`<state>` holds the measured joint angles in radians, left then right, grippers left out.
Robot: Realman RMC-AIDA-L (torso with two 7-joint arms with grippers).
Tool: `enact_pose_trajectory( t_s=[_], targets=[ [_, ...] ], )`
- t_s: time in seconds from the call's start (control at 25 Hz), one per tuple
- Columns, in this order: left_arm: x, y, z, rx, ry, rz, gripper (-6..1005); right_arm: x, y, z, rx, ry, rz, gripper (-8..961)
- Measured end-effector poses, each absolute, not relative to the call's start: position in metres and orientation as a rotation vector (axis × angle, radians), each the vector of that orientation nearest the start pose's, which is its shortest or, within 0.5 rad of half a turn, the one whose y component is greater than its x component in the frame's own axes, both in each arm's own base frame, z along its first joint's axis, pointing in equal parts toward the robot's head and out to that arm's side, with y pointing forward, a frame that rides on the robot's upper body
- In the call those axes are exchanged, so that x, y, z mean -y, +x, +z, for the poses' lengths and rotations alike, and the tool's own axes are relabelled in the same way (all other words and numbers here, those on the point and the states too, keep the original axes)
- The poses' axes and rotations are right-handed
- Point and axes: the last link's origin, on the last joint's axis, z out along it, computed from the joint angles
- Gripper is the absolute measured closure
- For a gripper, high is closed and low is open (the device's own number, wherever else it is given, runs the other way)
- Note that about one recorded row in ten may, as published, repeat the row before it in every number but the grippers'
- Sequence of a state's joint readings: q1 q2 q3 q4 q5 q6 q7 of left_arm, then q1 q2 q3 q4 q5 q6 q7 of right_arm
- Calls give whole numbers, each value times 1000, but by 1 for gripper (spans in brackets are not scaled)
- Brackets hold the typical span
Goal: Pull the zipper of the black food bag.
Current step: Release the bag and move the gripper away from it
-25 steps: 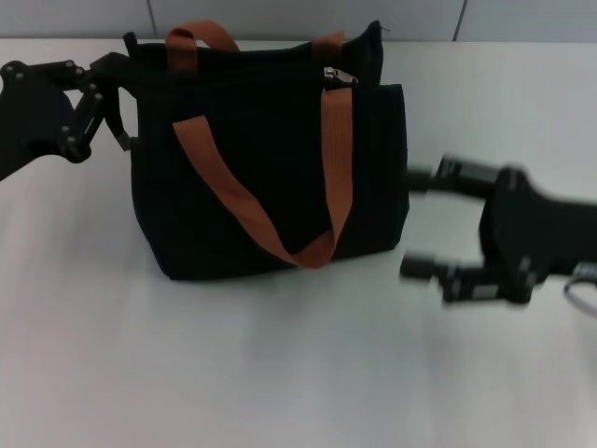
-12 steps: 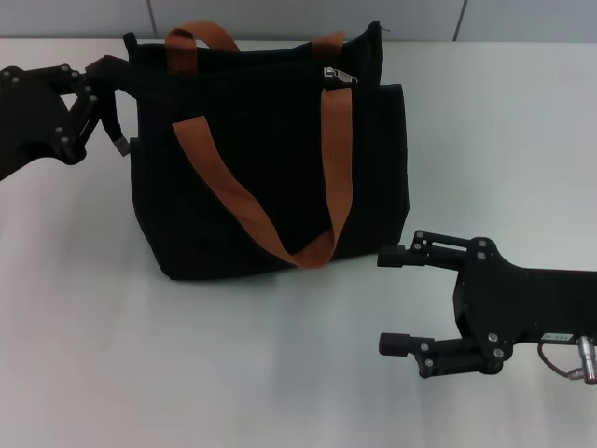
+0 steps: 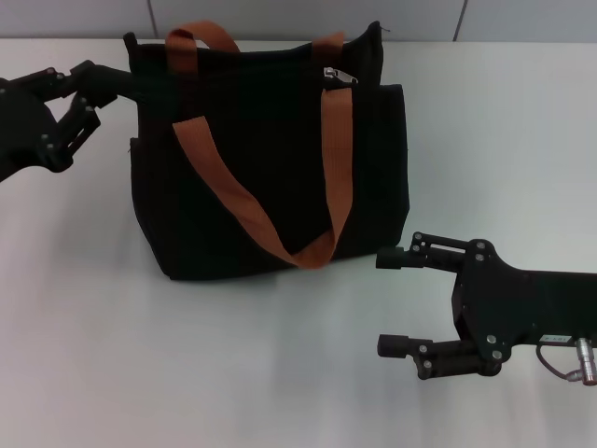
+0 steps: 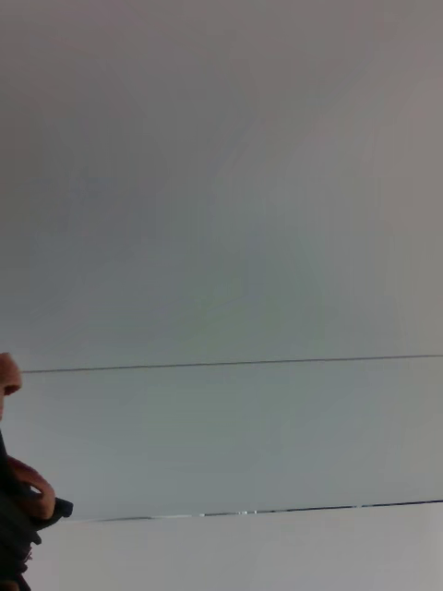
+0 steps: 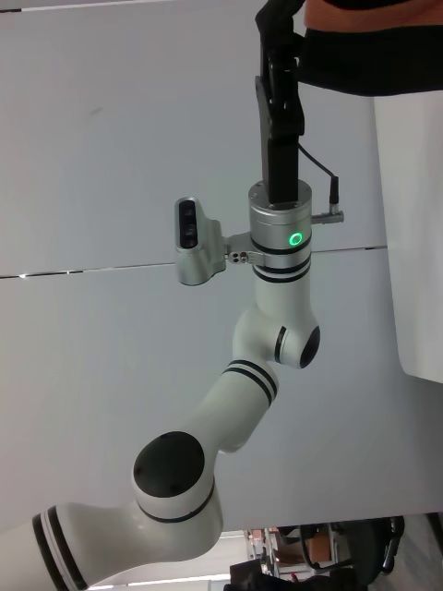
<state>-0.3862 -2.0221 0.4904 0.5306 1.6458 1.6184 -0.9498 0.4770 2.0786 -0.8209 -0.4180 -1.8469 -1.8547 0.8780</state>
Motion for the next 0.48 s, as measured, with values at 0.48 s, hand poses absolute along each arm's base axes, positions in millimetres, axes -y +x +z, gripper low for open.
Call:
enact_pose_trajectory(
  t_s=[0.48],
  targets=[
    [-295, -307, 103, 429, -2378, -933, 484, -259, 244, -31, -94, -2879, 1145, 127]
  ],
)
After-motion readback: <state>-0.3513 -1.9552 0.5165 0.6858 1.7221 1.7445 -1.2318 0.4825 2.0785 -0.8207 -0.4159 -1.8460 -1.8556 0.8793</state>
